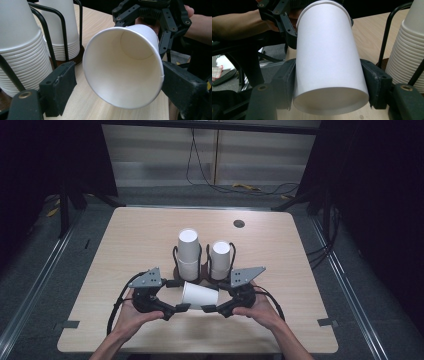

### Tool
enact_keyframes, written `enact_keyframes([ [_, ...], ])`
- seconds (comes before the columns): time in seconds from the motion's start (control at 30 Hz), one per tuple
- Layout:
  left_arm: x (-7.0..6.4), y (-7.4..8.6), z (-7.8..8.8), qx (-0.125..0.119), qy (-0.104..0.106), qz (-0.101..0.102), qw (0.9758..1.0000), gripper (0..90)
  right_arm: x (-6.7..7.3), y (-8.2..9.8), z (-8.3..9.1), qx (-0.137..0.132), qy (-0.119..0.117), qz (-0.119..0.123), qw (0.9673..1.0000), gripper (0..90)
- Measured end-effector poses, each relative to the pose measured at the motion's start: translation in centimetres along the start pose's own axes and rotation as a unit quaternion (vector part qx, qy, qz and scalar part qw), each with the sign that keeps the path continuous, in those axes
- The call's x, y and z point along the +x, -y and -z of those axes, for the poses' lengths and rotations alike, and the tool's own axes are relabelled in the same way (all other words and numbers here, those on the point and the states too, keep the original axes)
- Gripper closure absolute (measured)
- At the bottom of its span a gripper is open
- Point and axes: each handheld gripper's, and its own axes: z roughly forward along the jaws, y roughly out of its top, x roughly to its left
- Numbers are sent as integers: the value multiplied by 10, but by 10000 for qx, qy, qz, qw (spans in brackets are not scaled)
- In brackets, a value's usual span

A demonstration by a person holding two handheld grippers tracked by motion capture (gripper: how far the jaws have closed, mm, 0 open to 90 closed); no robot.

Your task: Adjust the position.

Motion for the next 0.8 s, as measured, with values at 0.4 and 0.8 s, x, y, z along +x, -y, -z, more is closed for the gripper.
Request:
enact_keyframes([
  [0.4,0,1,-8,-45,162,-87,9998,118,2,-1,-3,22,-122,-1,9999,351],
  [0.8,-3,2,-15,-45,360,-176,9992,180,1,0,-2,82,-214,2,9997,349],
])
